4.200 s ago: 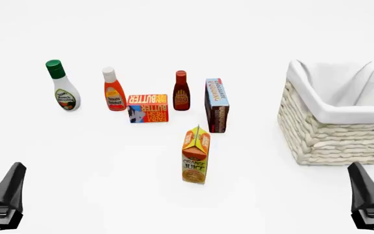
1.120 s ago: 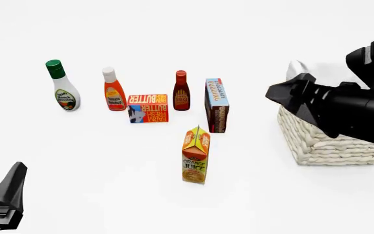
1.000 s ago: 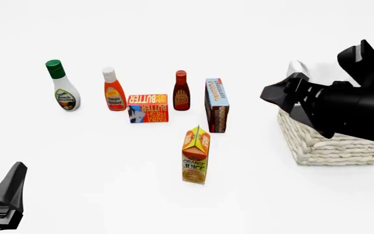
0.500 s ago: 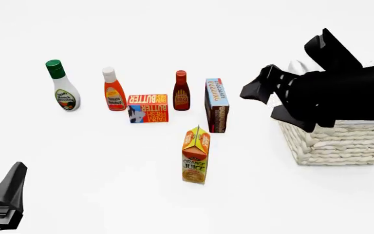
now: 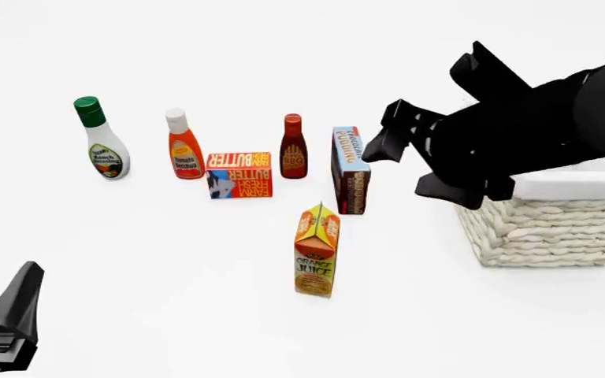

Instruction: Pick the orange juice and place it in the basket.

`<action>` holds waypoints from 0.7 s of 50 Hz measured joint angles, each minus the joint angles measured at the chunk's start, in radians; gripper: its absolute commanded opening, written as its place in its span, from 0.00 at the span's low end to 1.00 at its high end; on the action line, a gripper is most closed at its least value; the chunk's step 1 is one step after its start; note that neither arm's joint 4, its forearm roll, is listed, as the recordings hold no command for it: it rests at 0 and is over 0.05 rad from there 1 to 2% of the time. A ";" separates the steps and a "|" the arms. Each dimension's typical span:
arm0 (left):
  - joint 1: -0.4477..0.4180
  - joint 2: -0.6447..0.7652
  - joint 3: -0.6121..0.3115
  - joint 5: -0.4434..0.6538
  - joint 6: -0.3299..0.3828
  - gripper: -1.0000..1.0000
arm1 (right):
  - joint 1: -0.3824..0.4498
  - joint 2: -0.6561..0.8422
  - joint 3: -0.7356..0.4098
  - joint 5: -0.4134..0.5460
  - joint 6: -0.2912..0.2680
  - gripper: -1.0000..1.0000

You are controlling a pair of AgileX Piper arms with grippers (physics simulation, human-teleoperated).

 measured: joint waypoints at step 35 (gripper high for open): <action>0.000 0.000 0.000 0.000 0.000 1.00 | 0.022 0.191 -0.237 0.203 0.000 1.00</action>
